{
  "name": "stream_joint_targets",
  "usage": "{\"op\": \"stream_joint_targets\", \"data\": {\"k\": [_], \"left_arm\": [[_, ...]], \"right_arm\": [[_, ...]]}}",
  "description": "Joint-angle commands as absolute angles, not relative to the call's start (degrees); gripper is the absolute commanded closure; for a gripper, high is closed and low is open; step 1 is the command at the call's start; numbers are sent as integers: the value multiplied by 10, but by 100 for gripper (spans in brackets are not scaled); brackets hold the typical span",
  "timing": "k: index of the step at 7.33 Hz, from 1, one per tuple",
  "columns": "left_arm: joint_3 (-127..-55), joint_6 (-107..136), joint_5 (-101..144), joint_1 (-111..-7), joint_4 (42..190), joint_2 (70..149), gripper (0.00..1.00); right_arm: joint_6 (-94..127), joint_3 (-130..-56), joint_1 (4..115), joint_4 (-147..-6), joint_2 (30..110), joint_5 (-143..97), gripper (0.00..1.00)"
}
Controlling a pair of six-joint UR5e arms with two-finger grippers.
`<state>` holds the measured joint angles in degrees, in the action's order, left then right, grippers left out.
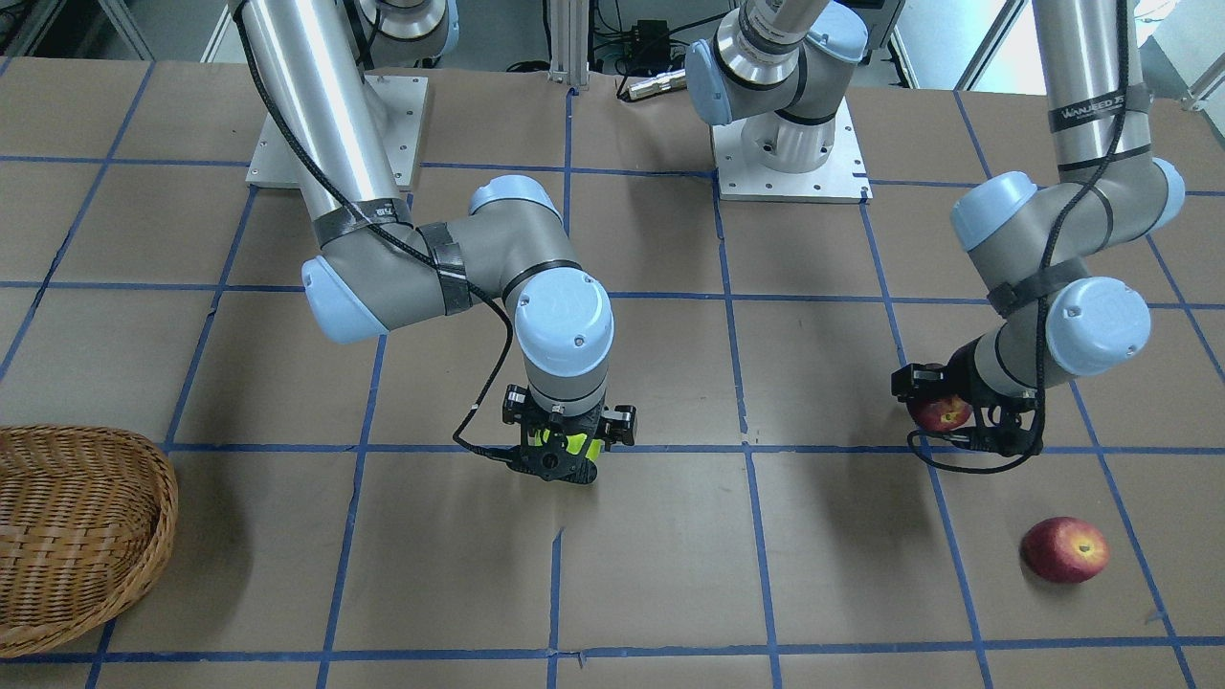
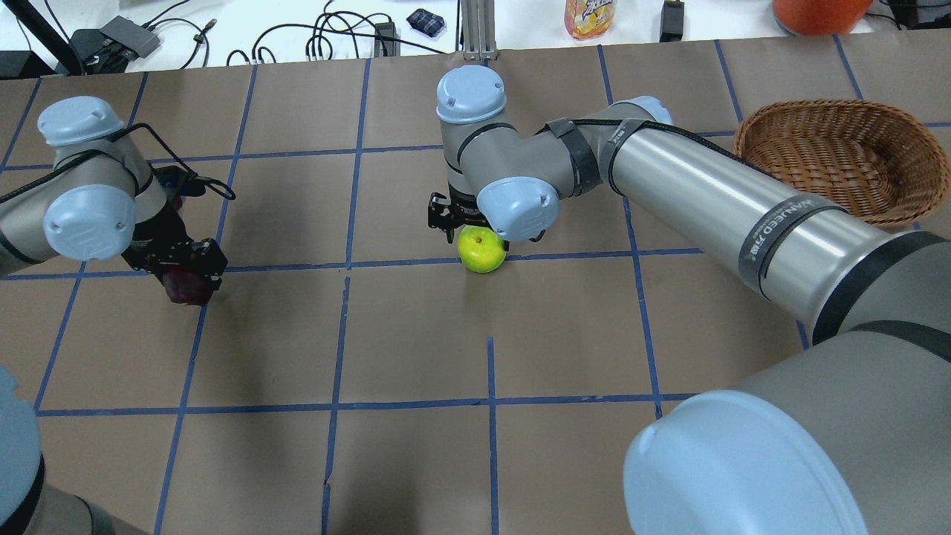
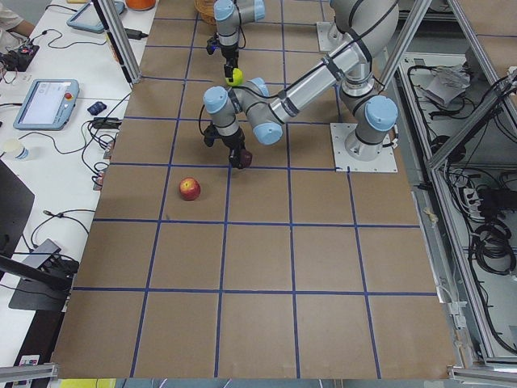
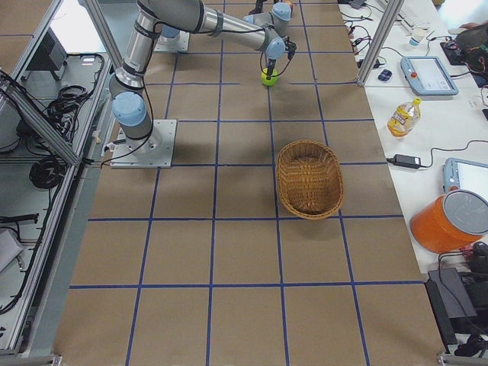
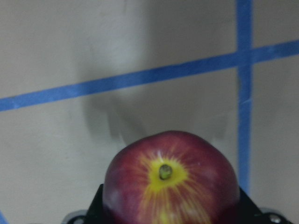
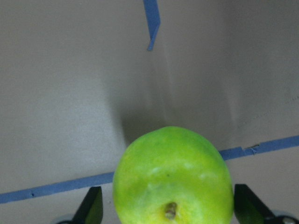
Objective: Put all apples into basket
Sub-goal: 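Carry green apple to basket with right gripper while left carries dark red apple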
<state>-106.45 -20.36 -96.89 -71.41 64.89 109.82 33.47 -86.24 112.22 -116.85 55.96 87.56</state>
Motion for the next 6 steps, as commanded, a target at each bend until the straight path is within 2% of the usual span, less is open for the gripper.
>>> {"op": "stream_joint_targets", "data": {"k": [1, 2, 4, 6], "left_arm": [[-1050, -31, -910, -793, 652, 1092, 78], [-1048, 8, -895, -815, 655, 1091, 78], [-1043, 72, -850, -849, 656, 1087, 78], [-1024, 218, -824, -939, 641, 1106, 77]], "right_arm": [[304, -871, 1121, -1168, 558, 882, 38], [285, -871, 1119, -1153, 562, 882, 99], [256, -849, 1089, -1072, 604, 901, 100], [161, -818, 974, -922, 682, 904, 100]]}}
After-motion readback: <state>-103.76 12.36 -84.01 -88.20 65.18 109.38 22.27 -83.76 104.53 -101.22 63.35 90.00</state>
